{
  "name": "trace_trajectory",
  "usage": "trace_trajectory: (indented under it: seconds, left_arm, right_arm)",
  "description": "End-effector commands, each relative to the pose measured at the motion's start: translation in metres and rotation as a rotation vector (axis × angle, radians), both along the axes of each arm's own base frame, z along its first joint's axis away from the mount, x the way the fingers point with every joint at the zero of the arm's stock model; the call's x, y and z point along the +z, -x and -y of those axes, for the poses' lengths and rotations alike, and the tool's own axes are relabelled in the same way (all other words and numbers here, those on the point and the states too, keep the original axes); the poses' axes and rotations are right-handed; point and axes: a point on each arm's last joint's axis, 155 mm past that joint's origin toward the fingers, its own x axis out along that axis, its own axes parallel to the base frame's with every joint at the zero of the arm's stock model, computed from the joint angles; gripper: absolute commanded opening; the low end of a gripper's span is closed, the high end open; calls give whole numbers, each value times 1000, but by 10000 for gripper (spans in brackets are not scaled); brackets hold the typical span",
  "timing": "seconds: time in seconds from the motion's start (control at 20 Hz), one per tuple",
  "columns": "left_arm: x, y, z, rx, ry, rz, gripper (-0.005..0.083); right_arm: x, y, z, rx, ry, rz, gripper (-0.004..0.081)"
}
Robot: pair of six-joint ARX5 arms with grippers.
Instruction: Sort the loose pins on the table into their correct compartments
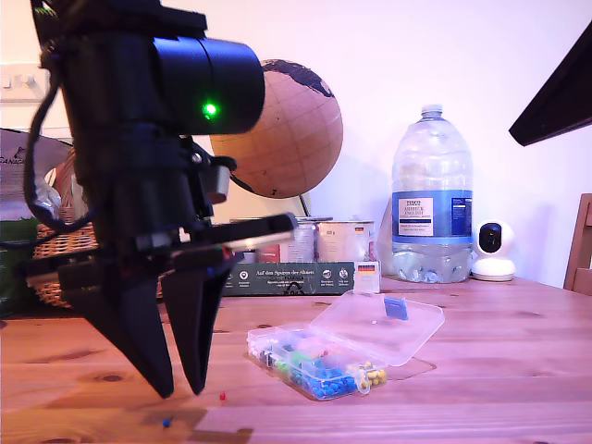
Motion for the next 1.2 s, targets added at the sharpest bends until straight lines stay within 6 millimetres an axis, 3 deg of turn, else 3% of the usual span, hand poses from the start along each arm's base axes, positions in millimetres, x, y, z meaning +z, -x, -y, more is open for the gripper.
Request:
trace_trajectory:
  seconds: [0.0,1.15]
  left_arm:
    - [-9,4,-3,-12,-28,-20,163]
    - [-23,6,-9,-18,-71,-42,159]
  right_arm:
    - [1,0,-2,2,-8,1,-13]
    - [7,1,-1,-2,-29,17,-13]
